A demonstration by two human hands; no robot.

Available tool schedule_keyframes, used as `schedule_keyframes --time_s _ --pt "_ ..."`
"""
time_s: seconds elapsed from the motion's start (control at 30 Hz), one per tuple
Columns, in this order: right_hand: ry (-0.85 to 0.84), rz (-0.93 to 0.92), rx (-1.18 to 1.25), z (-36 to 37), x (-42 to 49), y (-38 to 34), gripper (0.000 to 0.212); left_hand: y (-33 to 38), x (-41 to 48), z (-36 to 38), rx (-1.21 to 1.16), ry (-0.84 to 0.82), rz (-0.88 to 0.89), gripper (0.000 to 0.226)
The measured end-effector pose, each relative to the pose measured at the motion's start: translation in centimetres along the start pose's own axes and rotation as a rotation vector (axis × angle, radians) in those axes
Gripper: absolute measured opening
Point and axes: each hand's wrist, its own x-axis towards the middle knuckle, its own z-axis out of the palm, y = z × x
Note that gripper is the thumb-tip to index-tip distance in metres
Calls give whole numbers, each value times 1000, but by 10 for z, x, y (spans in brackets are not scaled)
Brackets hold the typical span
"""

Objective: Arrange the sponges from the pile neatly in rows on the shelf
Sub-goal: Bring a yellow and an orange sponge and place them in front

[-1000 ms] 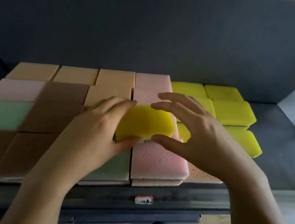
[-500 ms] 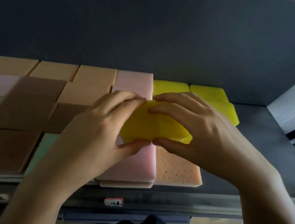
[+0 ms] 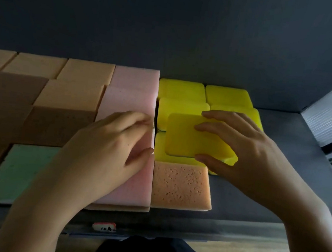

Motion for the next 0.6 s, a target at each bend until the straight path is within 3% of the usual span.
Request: schedule_keyframes --time_s 0.37,0.6 --pt "-63 -20 33 15 -2 0 49 0 1 -1 -34 -58 -16 54" --pt "-70 -26 53 11 -2 -3 51 -1 1 -1 -30 -48 -13 44"
